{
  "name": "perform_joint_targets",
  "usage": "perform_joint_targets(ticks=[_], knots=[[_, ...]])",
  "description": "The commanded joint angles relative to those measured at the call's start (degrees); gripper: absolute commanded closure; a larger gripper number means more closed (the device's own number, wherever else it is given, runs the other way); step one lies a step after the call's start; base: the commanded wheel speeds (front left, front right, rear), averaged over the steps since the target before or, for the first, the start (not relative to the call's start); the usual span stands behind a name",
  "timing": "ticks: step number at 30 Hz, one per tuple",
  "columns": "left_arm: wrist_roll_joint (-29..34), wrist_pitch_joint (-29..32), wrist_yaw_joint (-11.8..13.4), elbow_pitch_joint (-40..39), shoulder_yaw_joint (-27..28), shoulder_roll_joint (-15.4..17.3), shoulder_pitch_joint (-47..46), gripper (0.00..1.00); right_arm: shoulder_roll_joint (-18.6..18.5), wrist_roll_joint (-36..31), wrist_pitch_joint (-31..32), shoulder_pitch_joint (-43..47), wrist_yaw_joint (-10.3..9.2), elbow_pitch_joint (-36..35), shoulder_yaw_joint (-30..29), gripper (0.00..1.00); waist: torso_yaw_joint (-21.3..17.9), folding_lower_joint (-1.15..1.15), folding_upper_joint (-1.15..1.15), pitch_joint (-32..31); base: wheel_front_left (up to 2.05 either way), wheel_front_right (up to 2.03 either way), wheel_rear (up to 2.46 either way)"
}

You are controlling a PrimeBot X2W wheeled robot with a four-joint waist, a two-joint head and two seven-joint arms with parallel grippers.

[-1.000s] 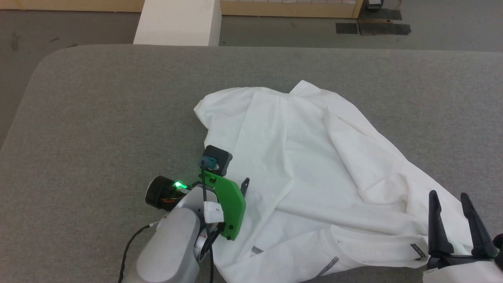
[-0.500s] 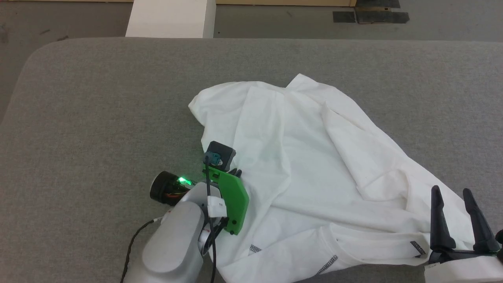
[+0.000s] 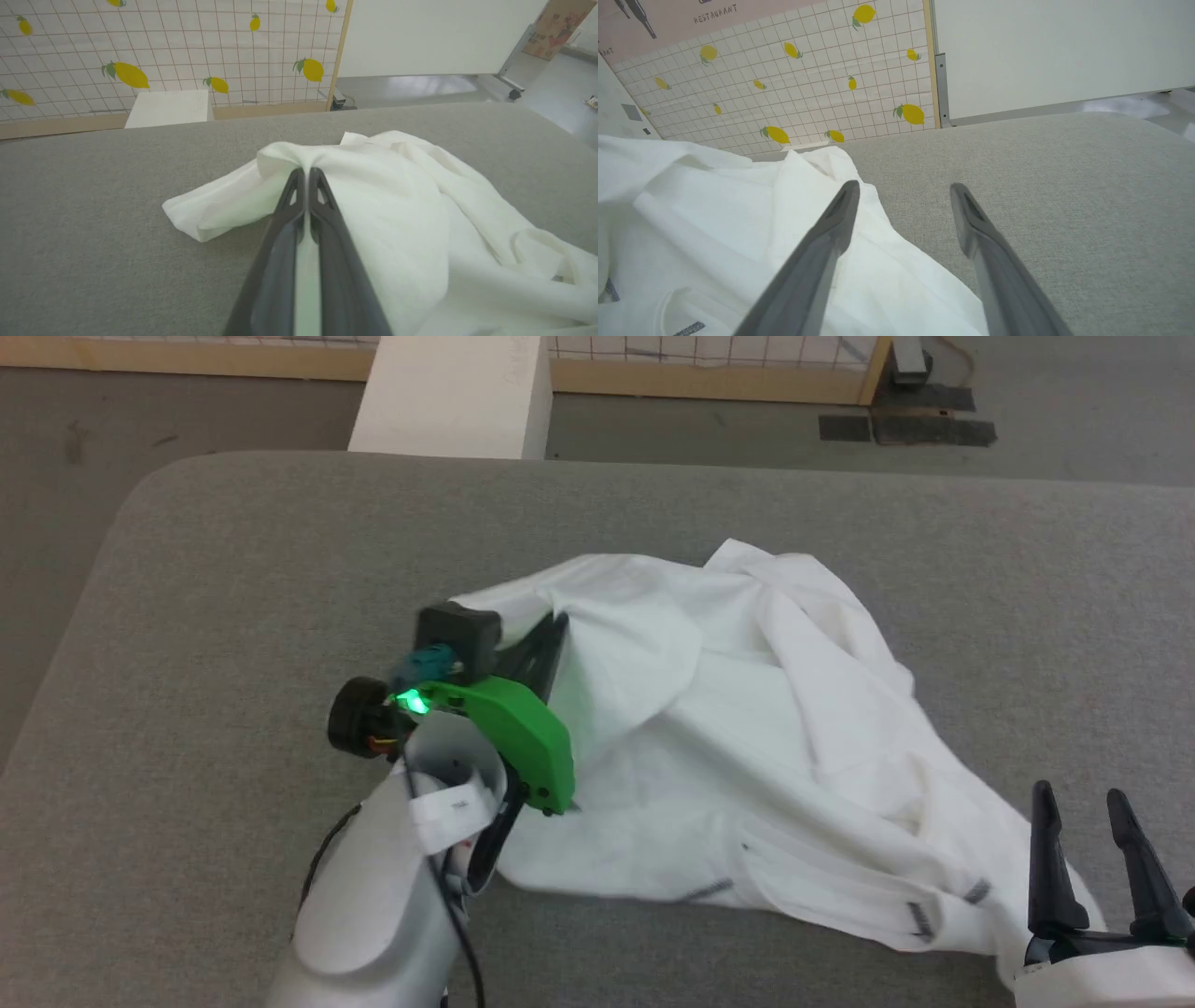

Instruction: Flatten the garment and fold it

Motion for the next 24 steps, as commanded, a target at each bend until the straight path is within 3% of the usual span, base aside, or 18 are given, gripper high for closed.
perform_joint_targets(ticks=[1, 8, 9, 10, 11, 17, 24], knots=[[-1.7, -0.6, 0.6, -2.6, 1.3, 0.6, 1.7, 1.00, 0.0, 0.2, -0.1, 0.6, -0.08, -0.1, -0.1, 0.00, 1.0, 0.00, 0.00, -0.8, 0.00, 0.00, 0.00], [-6.9, -4.0, 3.4, -13.9, 8.1, 2.4, 11.4, 1.00, 0.0, 0.1, 0.4, 0.9, -0.08, -0.8, -0.1, 0.00, 2.0, 0.00, 0.00, -0.7, 0.00, 0.00, 0.00], [-8.3, -4.1, 3.8, -13.8, 9.2, 2.2, 12.9, 0.85, 0.0, 0.1, 0.5, 0.9, -0.08, -0.9, -0.1, 0.00, 2.2, 0.00, 0.00, -0.5, 0.00, 0.00, 0.00], [-9.3, -4.6, 4.5, -13.4, 10.5, 2.1, 14.5, 0.58, 0.0, 0.0, 0.6, 0.9, -0.08, -1.0, -0.1, 0.00, 2.3, 0.00, 0.00, -0.4, 0.00, 0.00, 0.00], [-9.2, -5.3, 5.1, -12.8, 11.2, 2.4, 15.5, 0.00, 0.0, 0.0, 0.7, 0.9, -0.08, -1.1, 0.0, 0.00, 2.4, 0.00, 0.00, -0.3, 0.00, 0.00, 0.00], [-10.3, -9.1, 5.6, -10.9, 12.4, 1.9, 18.2, 0.00, 0.0, -0.4, 1.3, 0.7, -0.08, -1.6, -0.2, 0.00, 2.7, 0.00, 0.00, 0.3, 0.00, 0.00, 0.00], [-8.3, -15.8, 5.7, -15.8, 12.7, 1.9, 18.6, 0.00, 0.0, -0.4, 1.6, 0.7, -0.08, -1.7, 0.0, 0.00, 2.5, 0.00, 0.00, -0.2, 0.00, 0.00, 0.00]])
